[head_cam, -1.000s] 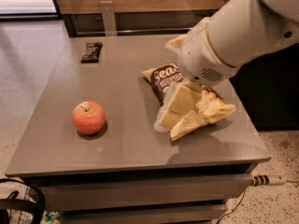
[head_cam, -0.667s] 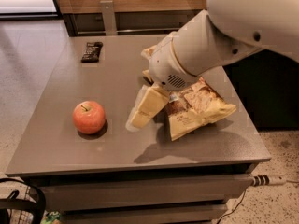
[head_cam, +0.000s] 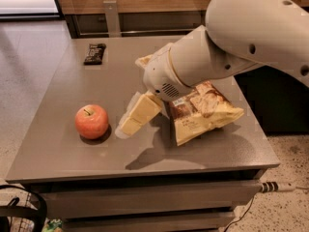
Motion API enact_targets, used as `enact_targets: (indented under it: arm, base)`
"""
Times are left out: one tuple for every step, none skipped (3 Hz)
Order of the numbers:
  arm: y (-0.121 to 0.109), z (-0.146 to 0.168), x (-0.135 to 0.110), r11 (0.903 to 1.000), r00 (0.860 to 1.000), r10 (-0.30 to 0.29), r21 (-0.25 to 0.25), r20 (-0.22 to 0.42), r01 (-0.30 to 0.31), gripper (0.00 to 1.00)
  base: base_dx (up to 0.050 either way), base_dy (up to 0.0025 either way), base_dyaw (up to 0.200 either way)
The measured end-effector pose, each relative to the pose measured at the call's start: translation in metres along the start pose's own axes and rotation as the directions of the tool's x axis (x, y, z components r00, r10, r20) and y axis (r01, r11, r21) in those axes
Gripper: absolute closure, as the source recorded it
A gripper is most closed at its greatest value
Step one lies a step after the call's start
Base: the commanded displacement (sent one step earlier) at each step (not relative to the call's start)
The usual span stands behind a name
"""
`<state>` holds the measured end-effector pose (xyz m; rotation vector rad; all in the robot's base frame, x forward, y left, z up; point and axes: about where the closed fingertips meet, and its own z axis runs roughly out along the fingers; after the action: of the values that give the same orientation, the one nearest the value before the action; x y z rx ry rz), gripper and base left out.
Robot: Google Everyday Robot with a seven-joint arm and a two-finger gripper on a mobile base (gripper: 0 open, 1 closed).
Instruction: Move apple near rxbar chocolate
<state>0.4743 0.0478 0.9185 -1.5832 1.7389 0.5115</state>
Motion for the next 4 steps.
enact_targets:
  arm:
    - [0.005, 0.031, 0.006, 0.9991, 1.0, 0.016, -0.041, 0.026, -0.015, 0.0]
    - [0.011, 0.072, 0.011, 0.9968, 0.995, 0.037, -0.075, 0.09, -0.03, 0.0]
    - [0.014, 0.092, 0.01, 0.9952, 0.991, 0.043, -0.093, 0.126, -0.031, 0.0]
    - [0.021, 0.108, -0.002, 0.9925, 0.985, 0.031, -0.122, 0.171, -0.01, 0.0]
  base:
    - [0.0, 0.0, 0.0]
    - [0.0, 0.0, 0.0]
    - [0.0, 0.0, 0.0]
    - [0.0, 0.0, 0.0]
